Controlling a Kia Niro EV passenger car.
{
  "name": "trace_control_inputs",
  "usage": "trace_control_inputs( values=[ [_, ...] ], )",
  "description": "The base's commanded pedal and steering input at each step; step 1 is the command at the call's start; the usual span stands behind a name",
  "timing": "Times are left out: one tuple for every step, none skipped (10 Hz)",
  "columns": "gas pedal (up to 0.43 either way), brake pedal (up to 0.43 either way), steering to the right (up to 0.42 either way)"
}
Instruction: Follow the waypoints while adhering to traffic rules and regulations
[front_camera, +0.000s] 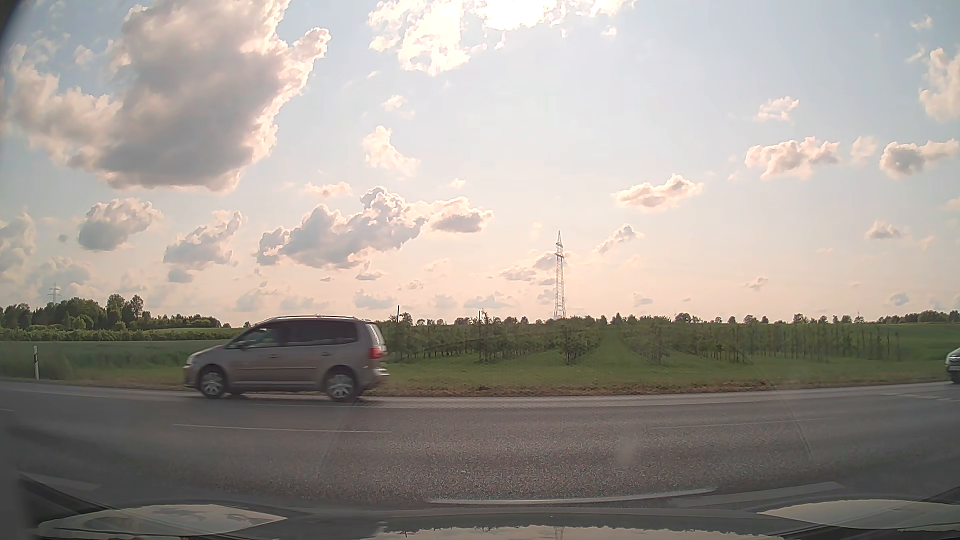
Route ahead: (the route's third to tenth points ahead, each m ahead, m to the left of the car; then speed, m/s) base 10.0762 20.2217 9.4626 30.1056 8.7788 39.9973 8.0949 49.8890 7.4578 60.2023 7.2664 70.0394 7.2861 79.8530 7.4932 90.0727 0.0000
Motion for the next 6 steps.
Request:
trace_control_inputs(
  values=[
    [0.000,0.280,0.000],
    [0.000,0.274,0.000],
    [0.000,0.274,0.000],
    [0.000,0.280,0.000],
    [0.000,0.256,0.000],
    [0.000,0.232,0.000]
  ],
)
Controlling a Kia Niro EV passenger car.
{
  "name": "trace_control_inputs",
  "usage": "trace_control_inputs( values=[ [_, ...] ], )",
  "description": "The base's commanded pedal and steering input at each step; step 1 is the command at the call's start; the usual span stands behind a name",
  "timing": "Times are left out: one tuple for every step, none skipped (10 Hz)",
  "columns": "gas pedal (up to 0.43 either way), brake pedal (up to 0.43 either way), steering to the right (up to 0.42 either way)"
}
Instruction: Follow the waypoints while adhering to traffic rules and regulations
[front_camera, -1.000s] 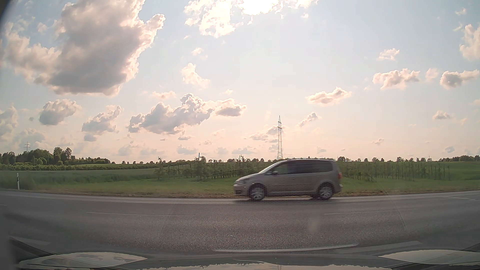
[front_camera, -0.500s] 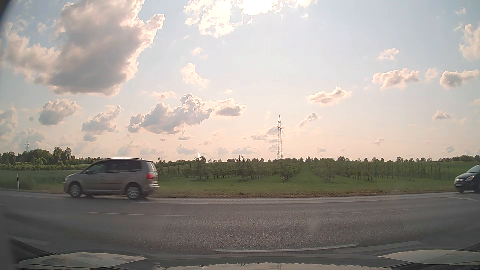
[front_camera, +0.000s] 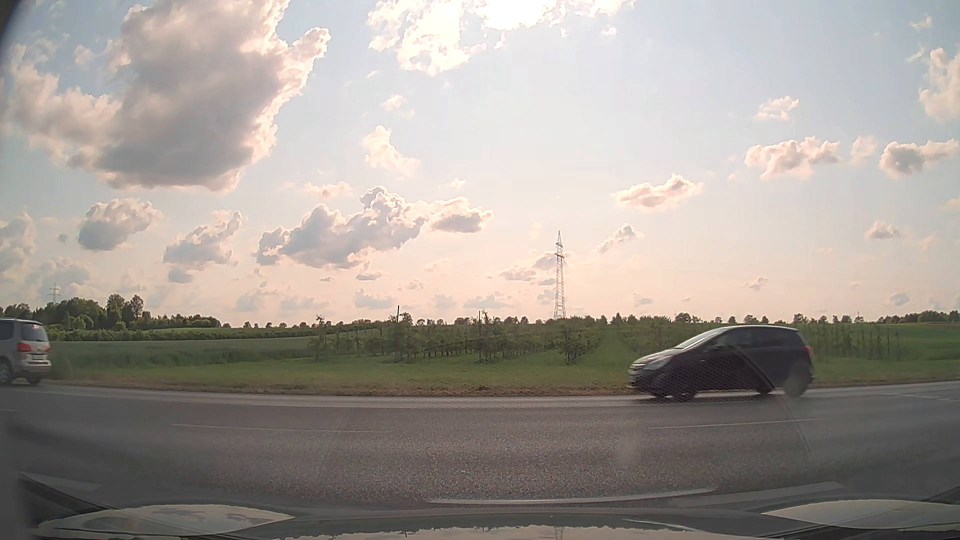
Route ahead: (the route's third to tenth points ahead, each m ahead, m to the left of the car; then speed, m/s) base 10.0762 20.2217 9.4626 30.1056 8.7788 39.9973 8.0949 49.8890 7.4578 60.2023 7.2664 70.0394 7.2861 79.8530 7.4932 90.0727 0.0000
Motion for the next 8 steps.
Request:
trace_control_inputs(
  values=[
    [0.000,0.232,0.000],
    [0.000,0.232,0.000],
    [0.000,0.232,0.000],
    [0.000,0.195,0.000],
    [0.000,0.171,0.000],
    [0.000,0.165,0.000],
    [0.000,0.171,0.000],
    [0.000,0.177,0.000]
  ],
)
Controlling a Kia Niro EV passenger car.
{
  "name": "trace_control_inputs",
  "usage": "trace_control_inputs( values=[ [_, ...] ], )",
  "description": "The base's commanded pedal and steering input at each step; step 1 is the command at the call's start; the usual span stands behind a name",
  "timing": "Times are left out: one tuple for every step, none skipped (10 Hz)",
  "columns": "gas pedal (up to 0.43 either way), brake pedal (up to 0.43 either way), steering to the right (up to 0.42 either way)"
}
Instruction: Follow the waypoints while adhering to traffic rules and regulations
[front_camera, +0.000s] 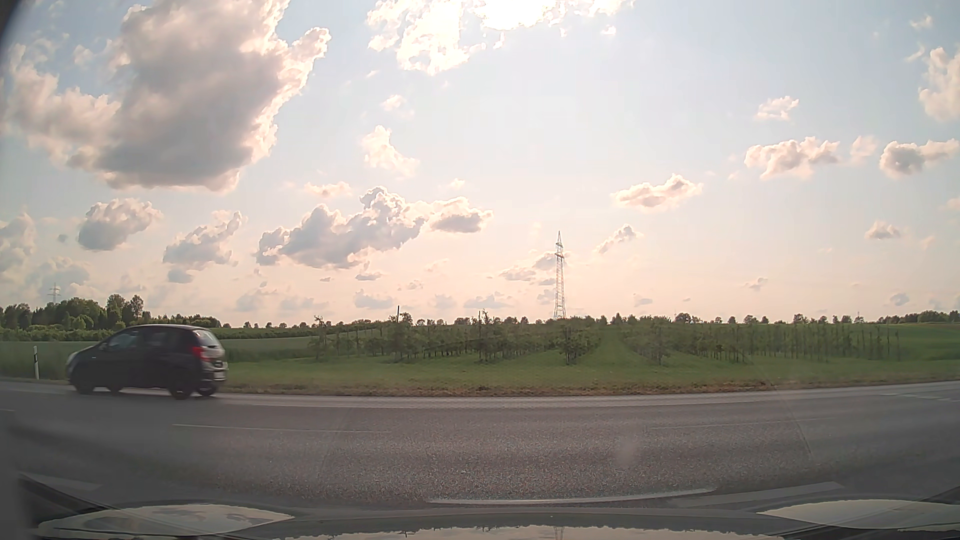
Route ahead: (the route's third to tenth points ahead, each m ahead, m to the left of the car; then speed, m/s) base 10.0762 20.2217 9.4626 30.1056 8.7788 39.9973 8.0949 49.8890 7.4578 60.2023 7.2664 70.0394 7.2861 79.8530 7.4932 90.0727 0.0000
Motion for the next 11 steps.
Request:
trace_control_inputs(
  values=[
    [0.000,0.183,0.000],
    [0.000,0.213,0.000],
    [0.000,0.244,0.000],
    [0.000,0.250,0.000],
    [0.000,0.250,0.000],
    [0.000,0.250,0.000],
    [0.000,0.250,0.000],
    [0.000,0.262,0.000],
    [0.000,0.280,0.000],
    [0.000,0.293,0.000],
    [0.000,0.299,0.000]
  ],
)
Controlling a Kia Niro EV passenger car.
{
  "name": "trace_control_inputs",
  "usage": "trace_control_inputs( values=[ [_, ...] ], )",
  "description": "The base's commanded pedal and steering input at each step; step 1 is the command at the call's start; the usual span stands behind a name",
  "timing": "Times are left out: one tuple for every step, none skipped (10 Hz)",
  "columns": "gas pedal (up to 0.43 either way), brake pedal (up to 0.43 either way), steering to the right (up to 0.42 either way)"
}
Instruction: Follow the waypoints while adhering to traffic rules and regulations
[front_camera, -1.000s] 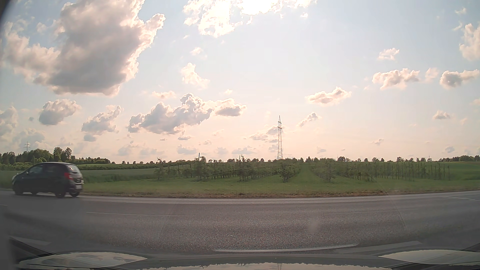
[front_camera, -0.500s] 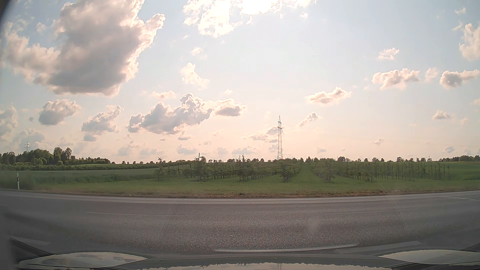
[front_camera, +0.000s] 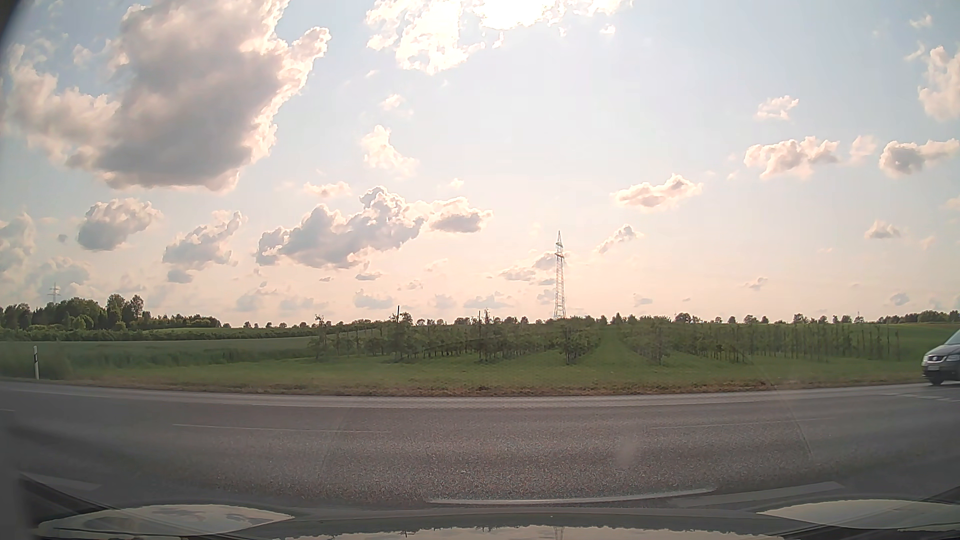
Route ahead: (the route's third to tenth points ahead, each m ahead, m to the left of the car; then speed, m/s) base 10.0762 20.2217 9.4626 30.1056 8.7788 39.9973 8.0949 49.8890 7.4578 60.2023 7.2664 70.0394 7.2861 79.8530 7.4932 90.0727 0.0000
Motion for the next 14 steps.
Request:
trace_control_inputs(
  values=[
    [0.000,0.293,0.000],
    [0.000,0.274,0.000],
    [0.000,0.232,0.000],
    [0.000,0.232,0.000],
    [0.000,0.226,0.000],
    [0.000,0.220,0.000],
    [0.000,0.220,0.000],
    [0.000,0.220,0.000],
    [0.000,0.146,0.000],
    [0.000,0.012,0.000],
    [0.000,0.012,0.000],
    [0.000,0.012,0.000],
    [0.000,0.012,0.000],
    [0.000,0.012,0.000]
  ],
)
